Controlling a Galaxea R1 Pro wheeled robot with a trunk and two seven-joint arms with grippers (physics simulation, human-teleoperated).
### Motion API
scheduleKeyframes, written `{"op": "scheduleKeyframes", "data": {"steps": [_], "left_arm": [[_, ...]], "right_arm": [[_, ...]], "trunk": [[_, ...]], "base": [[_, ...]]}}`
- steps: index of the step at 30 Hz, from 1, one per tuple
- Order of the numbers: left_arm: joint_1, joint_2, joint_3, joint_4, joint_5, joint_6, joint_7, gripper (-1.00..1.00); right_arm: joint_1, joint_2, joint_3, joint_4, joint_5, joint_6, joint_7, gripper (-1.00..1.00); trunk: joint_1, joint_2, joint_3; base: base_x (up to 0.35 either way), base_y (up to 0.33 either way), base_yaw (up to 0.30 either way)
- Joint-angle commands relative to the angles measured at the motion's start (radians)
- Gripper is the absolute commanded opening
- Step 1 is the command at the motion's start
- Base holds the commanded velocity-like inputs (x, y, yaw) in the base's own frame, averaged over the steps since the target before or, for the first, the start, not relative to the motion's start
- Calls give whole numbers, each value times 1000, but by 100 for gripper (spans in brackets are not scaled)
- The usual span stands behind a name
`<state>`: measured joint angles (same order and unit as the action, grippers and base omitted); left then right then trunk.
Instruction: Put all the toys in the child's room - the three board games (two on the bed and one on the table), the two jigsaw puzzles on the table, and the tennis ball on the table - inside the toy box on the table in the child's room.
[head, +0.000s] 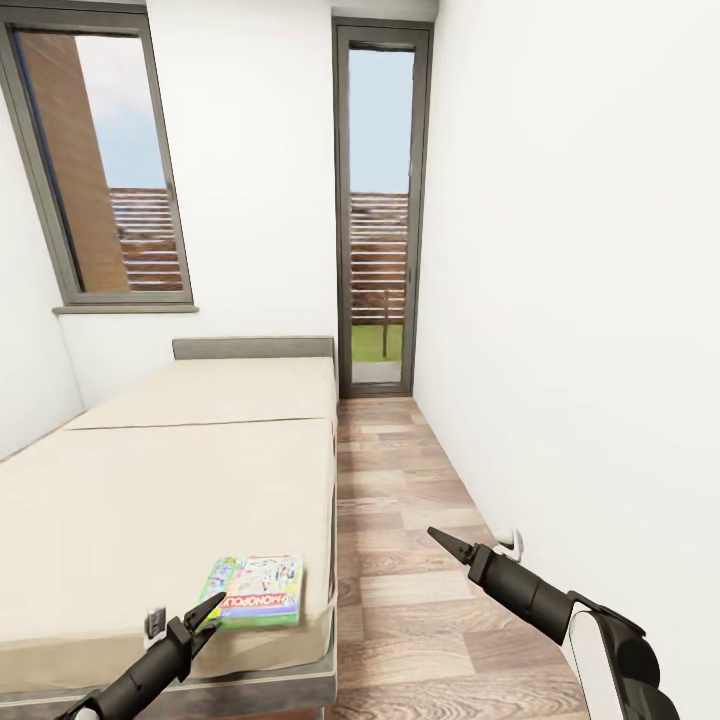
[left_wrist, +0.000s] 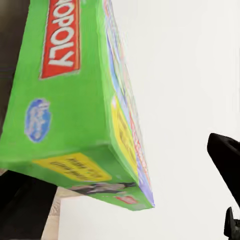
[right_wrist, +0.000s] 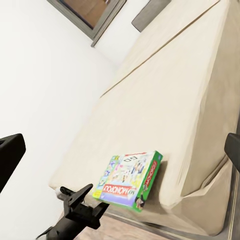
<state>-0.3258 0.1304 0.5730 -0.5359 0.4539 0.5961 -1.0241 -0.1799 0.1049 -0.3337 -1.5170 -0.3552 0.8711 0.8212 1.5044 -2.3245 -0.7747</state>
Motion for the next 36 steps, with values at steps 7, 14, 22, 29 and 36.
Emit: {"op": "scheduleKeyframes", "data": {"steps": [7,14,22,29,36], "left_arm": [[-1,0,2,1,2,7,-1,-100],[-1,0,2,1,3,7,-1,-100],[-1,0,2,1,2,7,-2,-100],[-1,2,0,1,3,6,-2,-100],[-1,7,-1,0,4,5,-17,-100]], "right_arm": [[-1,1,-2,0,1,5,4,100],[0,1,-2,0,1,5,4,100],[0,1,-2,0,1,5,4,100],[0,1,-2,0,1,5,4,100],[0,1,-2,0,1,5,4,100]], "trunk": [[0,0,-1],[0,0,-1],[0,0,-1],[0,0,-1],[0,0,-1]], "base": [[0,0,0],[0,0,0],[0,0,0],[0,0,0],[0,0,0]]}}
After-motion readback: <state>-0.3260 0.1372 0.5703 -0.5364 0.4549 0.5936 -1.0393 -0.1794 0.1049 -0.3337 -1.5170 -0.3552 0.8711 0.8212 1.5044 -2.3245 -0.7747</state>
